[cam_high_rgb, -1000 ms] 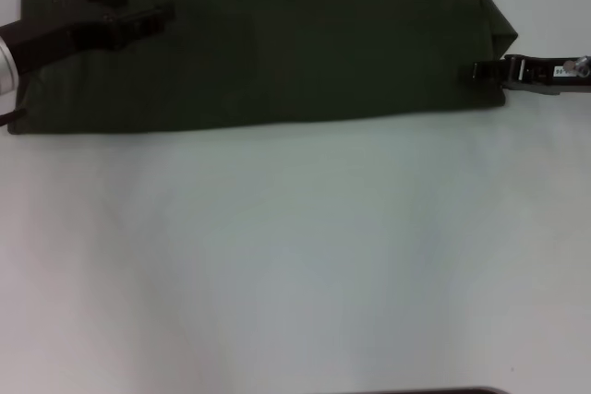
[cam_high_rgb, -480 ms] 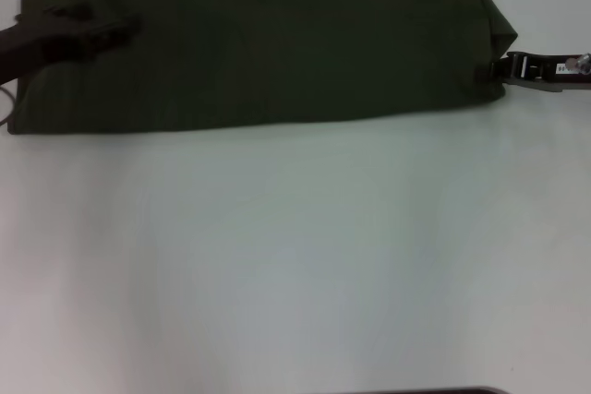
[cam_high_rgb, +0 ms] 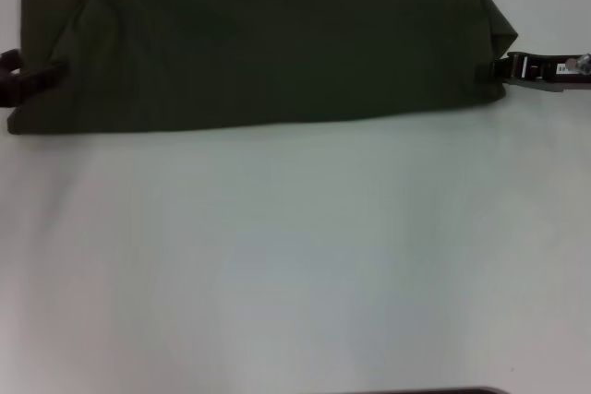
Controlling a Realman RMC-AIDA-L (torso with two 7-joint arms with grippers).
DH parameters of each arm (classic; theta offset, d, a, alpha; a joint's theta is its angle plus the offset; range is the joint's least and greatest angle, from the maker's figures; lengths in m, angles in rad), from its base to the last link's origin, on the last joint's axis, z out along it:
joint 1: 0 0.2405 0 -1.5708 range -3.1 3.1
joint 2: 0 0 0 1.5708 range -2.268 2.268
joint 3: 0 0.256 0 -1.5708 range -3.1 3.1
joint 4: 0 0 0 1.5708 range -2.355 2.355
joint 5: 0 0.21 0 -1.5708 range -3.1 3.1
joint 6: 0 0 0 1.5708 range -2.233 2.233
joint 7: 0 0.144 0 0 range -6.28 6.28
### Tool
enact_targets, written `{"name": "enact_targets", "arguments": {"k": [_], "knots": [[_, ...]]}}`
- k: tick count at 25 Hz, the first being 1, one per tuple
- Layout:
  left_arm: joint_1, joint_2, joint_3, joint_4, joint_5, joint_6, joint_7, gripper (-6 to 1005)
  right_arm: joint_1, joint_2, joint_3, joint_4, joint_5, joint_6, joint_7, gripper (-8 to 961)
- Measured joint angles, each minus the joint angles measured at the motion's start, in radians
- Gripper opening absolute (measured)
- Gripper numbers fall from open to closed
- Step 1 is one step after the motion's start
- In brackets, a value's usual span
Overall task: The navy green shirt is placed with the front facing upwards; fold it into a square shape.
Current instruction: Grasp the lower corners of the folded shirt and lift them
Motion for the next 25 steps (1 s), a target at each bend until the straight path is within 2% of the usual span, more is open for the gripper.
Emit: {"name": "enact_targets", "arguments": {"k": [4,10,25], "knots": [[0.029,0.008,-0.033,-0.001,0.002,-0.005,-0.004,859,-0.002,0.0,0.001,0.0,-0.001,0.0,-0.001,11],[0.052,0.022,-0.036,-0.012,0.04,0.004,-0.017,860,-0.005,0.001,0.003,0.0,0.0,0.0,-0.003,11],[0.035,0.013,-0.029,-0.027,0.115,-0.013,-0.017,859,0.0,0.001,0.001,0.0,-0.002,0.0,-0.003,11]]}}
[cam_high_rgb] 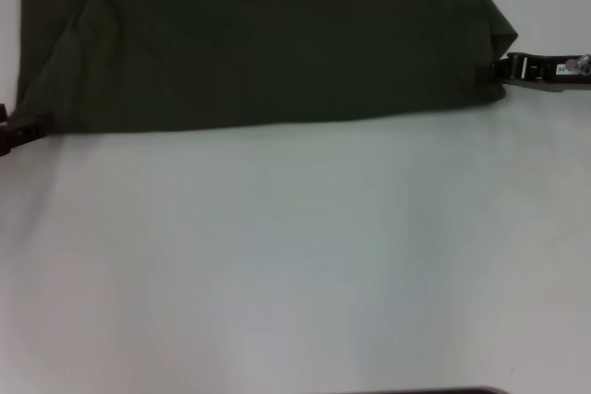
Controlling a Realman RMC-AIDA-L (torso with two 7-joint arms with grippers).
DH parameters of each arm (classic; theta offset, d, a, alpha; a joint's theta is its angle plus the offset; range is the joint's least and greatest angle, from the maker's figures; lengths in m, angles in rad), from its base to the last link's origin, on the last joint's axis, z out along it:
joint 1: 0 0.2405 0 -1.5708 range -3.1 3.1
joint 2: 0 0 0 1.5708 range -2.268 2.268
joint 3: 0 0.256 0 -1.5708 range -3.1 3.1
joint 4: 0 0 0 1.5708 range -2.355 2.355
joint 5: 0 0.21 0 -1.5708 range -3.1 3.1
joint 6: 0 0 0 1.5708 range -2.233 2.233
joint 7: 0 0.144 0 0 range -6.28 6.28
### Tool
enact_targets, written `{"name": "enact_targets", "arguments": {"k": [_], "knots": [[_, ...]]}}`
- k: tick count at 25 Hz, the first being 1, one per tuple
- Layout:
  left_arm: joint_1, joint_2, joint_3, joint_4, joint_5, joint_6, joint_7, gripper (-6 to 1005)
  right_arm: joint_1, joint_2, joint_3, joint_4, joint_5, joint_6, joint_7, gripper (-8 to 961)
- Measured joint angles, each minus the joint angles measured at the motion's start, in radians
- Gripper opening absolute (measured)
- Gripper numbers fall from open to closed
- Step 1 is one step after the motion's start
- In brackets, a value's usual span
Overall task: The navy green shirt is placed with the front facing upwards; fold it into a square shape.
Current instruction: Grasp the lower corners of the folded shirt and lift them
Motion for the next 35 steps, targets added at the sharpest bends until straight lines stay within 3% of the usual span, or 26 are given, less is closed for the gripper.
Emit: {"name": "enact_targets", "arguments": {"k": [35], "knots": [[-0.025,0.009,0.027,-0.02,0.011,-0.002,0.0,857,0.0,-0.002,0.005,-0.001,0.003,0.0,0.001,12]]}}
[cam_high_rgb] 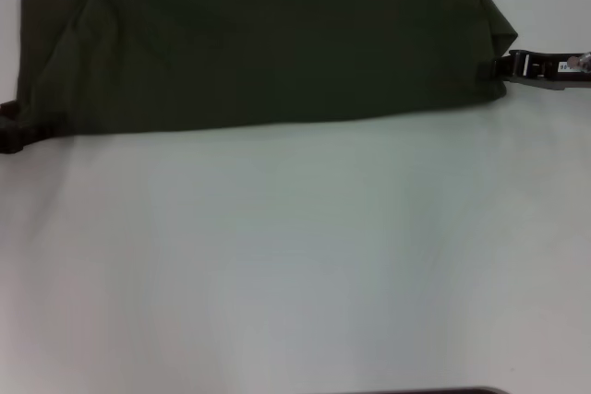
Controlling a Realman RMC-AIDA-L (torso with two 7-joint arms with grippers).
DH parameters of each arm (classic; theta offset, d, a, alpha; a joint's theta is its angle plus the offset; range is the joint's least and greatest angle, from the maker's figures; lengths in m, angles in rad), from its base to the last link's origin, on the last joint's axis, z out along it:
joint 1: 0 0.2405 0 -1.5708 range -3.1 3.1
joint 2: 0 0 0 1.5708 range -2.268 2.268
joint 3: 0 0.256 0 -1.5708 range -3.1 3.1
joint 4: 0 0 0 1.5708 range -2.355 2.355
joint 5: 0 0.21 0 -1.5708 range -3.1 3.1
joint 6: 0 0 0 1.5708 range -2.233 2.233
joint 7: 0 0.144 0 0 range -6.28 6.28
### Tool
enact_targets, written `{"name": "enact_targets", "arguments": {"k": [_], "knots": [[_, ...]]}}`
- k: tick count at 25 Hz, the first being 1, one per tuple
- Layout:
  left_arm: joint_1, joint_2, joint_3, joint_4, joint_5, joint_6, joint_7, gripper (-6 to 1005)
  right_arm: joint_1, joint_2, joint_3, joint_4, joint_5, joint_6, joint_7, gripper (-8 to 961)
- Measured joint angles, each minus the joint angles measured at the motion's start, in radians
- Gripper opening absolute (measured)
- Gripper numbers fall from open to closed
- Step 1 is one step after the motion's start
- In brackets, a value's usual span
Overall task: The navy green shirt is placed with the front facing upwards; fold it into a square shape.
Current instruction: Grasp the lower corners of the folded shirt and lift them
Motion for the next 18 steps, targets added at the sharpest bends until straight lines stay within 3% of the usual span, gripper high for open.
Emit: {"name": "enact_targets", "arguments": {"k": [7,18], "knots": [[-0.015,0.003,0.0,0.005,0.092,0.007,-0.03,856,0.0,0.001,0.0,0.001,0.0,0.0,0.0,12],[-0.023,-0.003,-0.008,0.034,0.092,0.032,-0.032,855,0.0,0.002,-0.001,0.001,0.0,0.0,0.001,11]]}}
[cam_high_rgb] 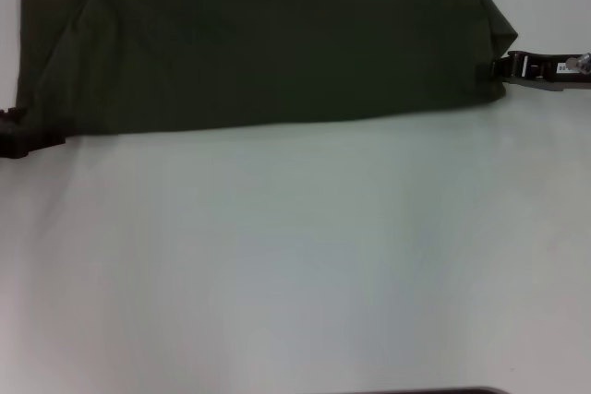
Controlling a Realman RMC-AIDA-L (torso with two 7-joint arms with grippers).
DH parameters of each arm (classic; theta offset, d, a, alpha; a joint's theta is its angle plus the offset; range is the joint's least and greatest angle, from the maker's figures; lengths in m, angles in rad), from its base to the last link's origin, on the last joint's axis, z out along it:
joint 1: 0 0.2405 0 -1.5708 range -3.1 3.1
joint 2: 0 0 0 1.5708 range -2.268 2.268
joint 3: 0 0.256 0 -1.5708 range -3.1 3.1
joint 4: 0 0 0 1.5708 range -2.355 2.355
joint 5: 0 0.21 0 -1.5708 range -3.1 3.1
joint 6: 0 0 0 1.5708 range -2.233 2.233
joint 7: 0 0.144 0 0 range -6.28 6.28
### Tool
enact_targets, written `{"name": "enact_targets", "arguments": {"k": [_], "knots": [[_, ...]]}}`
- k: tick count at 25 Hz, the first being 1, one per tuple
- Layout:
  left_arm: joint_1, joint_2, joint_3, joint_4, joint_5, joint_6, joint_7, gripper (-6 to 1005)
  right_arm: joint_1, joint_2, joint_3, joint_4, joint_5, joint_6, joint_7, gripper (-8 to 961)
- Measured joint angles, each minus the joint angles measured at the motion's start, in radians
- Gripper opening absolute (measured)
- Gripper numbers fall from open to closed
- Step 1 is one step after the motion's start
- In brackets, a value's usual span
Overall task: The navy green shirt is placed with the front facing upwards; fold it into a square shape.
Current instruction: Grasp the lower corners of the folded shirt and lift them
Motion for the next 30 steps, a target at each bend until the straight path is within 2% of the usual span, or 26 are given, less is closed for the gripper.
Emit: {"name": "enact_targets", "arguments": {"k": [7,13,18,21,30], "knots": [[-0.008,-0.001,-0.001,0.005,0.0,-0.005,-0.003,855,-0.001,0.0,0.002,0.0,0.0,0.0,-0.001,11],[-0.009,0.002,-0.003,0.009,0.008,-0.016,-0.019,777,-0.002,-0.001,0.002,-0.002,0.001,0.0,-0.001,12],[-0.011,0.001,-0.002,0.008,0.025,-0.025,-0.021,539,-0.001,-0.003,0.002,-0.003,0.002,0.0,0.0,12],[-0.011,0.0,-0.002,0.008,0.025,-0.032,-0.022,295,0.0,-0.003,0.002,-0.003,0.002,0.0,0.001,12],[-0.014,-0.003,0.005,0.003,0.025,-0.053,-0.022,137,0.0,-0.003,0.002,-0.003,0.003,0.0,0.001,12]]}}
